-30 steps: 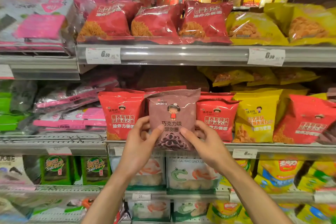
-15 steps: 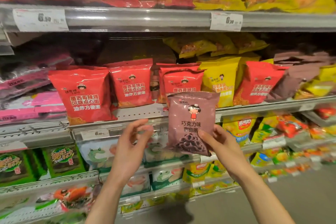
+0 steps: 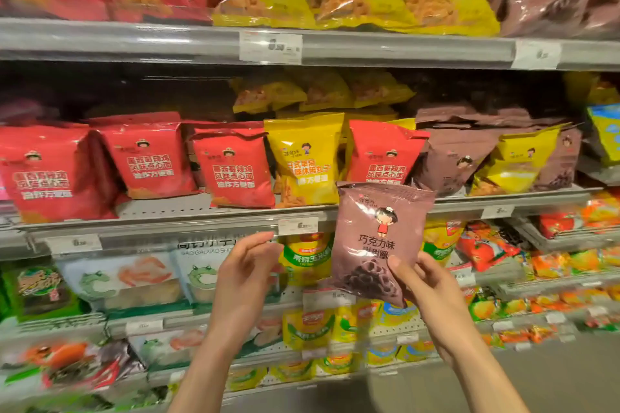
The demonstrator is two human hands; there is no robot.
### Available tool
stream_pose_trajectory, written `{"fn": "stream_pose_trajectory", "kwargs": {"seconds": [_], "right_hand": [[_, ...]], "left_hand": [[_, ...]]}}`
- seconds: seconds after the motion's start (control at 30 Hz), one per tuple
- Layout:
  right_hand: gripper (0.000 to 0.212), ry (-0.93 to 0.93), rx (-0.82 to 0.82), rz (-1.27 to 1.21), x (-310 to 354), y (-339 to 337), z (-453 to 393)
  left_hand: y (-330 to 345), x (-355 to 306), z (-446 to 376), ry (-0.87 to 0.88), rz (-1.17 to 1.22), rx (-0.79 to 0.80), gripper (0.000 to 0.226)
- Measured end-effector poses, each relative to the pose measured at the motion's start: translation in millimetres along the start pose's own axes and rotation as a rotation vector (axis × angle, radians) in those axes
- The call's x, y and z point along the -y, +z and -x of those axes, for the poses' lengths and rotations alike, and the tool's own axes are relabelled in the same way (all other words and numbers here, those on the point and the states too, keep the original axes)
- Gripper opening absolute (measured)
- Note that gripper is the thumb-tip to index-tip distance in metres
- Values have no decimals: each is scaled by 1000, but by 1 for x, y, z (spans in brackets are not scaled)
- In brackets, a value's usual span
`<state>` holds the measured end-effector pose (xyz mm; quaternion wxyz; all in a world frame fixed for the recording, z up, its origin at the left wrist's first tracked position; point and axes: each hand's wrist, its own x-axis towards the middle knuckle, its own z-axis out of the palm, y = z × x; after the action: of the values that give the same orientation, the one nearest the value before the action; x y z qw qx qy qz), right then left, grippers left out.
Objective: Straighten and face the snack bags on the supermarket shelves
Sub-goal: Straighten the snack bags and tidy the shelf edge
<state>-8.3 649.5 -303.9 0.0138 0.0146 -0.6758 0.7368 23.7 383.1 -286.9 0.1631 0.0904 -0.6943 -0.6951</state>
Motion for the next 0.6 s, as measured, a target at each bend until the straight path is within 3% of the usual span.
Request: {"fn": "stream_pose_trajectory", "kwargs": {"seconds": [0.27, 0.33, 0.47, 0.6], "right_hand": [[53, 74, -84, -42, 3, -118, -3], [55, 81, -110, -44, 1, -134, -6], [40, 88, -126, -44, 5, -153, -15], [49, 74, -169, -26, 12, -167, -22]], "left_hand": [[112, 3, 21, -45, 58, 31, 14], [126, 3, 20, -44, 66, 45, 14], [147, -1, 7, -33, 76, 76, 14], [163, -4, -11, -19, 109, 114, 10]]}}
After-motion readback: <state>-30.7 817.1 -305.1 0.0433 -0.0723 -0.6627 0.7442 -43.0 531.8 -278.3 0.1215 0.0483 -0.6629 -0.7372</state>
